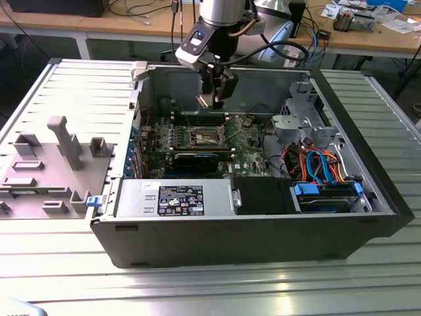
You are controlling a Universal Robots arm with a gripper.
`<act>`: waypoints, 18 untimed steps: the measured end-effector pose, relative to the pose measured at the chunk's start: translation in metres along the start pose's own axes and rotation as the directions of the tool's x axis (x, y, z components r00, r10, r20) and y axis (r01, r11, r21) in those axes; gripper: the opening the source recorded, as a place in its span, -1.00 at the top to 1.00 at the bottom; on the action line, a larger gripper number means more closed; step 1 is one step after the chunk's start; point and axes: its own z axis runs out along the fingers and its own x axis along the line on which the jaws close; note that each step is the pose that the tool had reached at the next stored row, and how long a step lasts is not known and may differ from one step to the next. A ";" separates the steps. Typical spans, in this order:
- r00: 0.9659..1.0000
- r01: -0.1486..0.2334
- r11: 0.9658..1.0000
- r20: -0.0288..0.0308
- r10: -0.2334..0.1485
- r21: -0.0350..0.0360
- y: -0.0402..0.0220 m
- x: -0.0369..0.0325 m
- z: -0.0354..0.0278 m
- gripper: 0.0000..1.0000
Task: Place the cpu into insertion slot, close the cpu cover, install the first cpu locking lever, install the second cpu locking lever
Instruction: 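Place the cpu into insertion slot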
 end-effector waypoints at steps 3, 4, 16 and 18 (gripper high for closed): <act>1.000 -0.005 1.000 0.000 0.005 0.000 -0.0001 0.0000 0.0001 -0.09; 1.000 -0.006 1.000 0.000 0.006 0.000 0.0000 0.0000 0.0001 -0.09; 1.000 -0.022 1.000 0.000 0.022 0.000 0.0000 0.0000 0.0003 -0.09; 1.000 -0.025 1.000 0.000 0.025 0.000 0.0000 0.0000 0.0003 -0.09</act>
